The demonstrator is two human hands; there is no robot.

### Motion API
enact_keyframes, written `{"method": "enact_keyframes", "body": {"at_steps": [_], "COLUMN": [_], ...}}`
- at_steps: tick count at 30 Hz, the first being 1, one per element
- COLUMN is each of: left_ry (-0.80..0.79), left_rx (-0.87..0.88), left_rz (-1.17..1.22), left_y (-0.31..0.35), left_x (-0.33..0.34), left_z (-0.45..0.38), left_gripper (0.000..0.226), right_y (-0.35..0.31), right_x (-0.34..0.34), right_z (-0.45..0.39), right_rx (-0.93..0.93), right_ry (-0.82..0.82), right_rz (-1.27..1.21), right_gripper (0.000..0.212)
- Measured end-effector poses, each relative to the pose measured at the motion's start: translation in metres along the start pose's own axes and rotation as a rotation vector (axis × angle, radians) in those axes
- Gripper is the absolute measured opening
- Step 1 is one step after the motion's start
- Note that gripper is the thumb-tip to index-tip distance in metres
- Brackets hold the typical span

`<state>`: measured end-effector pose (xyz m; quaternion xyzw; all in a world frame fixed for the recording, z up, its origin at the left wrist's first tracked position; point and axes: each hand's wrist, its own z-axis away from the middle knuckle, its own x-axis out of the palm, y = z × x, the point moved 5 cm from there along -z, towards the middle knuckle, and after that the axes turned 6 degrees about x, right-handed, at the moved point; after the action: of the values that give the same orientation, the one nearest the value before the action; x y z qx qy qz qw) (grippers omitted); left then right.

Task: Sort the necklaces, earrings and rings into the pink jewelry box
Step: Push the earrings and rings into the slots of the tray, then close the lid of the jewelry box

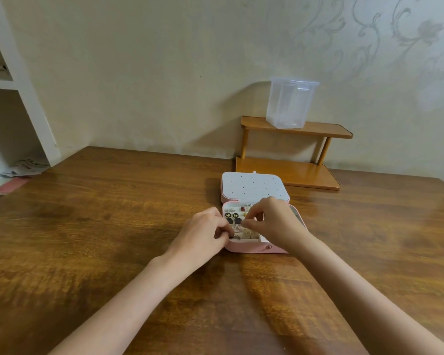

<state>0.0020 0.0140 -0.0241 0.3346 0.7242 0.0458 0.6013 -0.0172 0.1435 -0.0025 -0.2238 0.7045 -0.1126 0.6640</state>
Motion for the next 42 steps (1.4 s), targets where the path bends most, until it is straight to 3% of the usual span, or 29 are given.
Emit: {"method": "enact_keyframes", "body": {"at_steps": [6, 26, 33, 38, 42], "left_ry": [-0.004, 0.001, 0.066, 0.109, 0.12], "left_rx": [0.004, 0.039, -0.079, -0.248, -0.414], "left_rz": [-0.005, -0.066, 0.089, 0.333, 0.487], "left_y": [0.0, 0.001, -0.012, -0.028, -0.047], "left_x": [-0.001, -0.003, -0.023, -0.018, 0.002], "left_z": [-0.001, 0.002, -0.016, -0.043, -0.069], "left_gripper": [0.018, 0.023, 0.021, 0.022, 0.034], "right_y": [-0.008, -0.002, 0.024, 0.06, 0.098], "right_x": [0.011, 0.011, -0.049, -0.051, -0.044], "right_z": [0.002, -0.002, -0.018, -0.033, -0.044], "right_rx": [-0.096, -0.11, 0.048, 0.218, 0.398], "right_ry": [-0.105, -0.115, 0.078, 0.06, 0.149], "right_rz": [0.069, 0.019, -0.384, -0.434, -0.438], "right_gripper": [0.018, 0.016, 0.014, 0.015, 0.018]}}
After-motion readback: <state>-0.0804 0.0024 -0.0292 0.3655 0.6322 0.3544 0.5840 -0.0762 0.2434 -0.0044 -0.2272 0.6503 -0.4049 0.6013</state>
